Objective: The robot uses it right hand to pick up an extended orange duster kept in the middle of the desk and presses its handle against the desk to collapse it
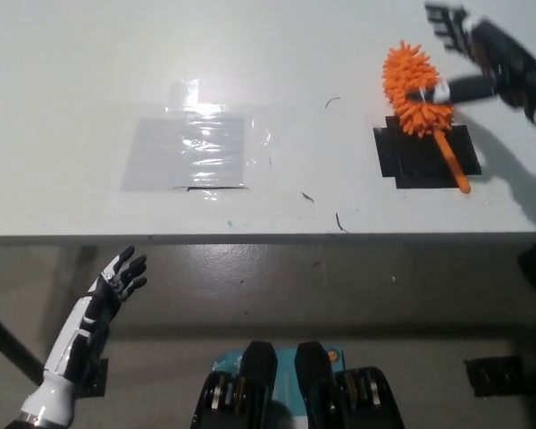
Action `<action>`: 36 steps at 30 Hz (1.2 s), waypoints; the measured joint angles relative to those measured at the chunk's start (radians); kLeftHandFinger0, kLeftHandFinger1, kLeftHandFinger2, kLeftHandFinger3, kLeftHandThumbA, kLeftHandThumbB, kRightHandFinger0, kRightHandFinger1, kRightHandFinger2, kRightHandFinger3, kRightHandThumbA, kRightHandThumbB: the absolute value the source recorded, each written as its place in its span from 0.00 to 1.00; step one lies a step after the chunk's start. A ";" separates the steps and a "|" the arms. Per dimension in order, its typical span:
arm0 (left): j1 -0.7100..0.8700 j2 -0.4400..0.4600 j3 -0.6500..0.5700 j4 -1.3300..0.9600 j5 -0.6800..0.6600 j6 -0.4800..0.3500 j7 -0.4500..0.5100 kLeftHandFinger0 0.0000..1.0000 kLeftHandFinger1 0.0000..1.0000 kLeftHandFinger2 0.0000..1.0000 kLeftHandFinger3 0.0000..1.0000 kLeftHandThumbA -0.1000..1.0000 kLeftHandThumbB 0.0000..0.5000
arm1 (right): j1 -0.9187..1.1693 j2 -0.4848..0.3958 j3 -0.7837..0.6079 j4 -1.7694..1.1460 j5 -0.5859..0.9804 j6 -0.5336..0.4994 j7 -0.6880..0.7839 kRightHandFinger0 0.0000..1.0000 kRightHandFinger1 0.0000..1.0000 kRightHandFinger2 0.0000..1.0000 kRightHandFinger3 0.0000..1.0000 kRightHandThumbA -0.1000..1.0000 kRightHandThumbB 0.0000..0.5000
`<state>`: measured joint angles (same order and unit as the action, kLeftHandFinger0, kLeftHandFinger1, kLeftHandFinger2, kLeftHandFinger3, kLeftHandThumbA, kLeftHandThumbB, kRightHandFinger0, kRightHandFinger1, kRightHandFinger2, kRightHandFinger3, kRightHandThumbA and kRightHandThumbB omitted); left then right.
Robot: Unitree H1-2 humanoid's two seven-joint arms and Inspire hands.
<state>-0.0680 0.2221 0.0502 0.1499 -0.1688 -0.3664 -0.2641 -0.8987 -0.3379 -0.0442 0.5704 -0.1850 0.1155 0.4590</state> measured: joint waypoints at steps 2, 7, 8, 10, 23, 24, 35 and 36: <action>-0.011 -0.002 0.000 0.007 0.000 0.001 0.000 1.00 1.00 1.00 1.00 1.00 0.65 | 0.072 0.000 -0.009 -0.060 0.008 0.000 0.000 1.00 1.00 1.00 1.00 1.00 0.89; -0.035 -0.004 0.000 0.025 0.001 0.004 0.000 1.00 1.00 1.00 1.00 1.00 0.66 | 0.230 0.002 -0.020 -0.192 0.026 0.000 -0.001 1.00 1.00 1.00 1.00 1.00 0.90; -0.042 -0.005 -0.001 0.028 0.001 0.005 0.000 1.00 1.00 1.00 1.00 1.00 0.66 | 0.273 0.004 -0.021 -0.235 0.030 0.000 -0.001 1.00 1.00 1.00 1.00 1.00 0.90; -0.050 -0.006 -0.001 0.032 0.001 0.006 0.000 1.00 1.00 1.00 1.00 1.00 0.65 | 0.329 0.012 -0.022 -0.293 0.032 -0.001 -0.003 1.00 1.00 1.00 1.00 1.00 0.92; -0.094 -0.013 -0.015 0.041 0.001 0.006 -0.004 1.00 1.00 1.00 1.00 1.00 0.59 | 0.726 0.222 -0.021 -0.721 0.070 -0.098 -0.043 1.00 1.00 1.00 1.00 1.00 0.49; -0.097 -0.013 -0.016 0.041 0.001 0.006 -0.004 1.00 1.00 1.00 1.00 1.00 0.58 | 0.736 0.231 -0.022 -0.732 0.074 -0.110 -0.046 1.00 1.00 1.00 1.00 1.00 0.45; -0.120 -0.009 -0.042 0.043 0.001 0.006 -0.020 1.00 1.00 1.00 1.00 1.00 0.57 | 0.779 0.335 -0.051 -0.695 0.164 -0.285 -0.079 1.00 1.00 1.00 1.00 1.00 0.42; -0.121 -0.008 -0.043 0.044 0.001 0.006 -0.022 1.00 1.00 1.00 1.00 1.00 0.58 | 0.779 0.342 -0.057 -0.679 0.176 -0.303 -0.083 1.00 1.00 1.00 1.00 1.00 0.42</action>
<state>-0.1886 0.2138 0.0070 0.1938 -0.1677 -0.3605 -0.2863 -0.1199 0.0040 -0.1012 -0.1083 -0.0087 -0.1876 0.3757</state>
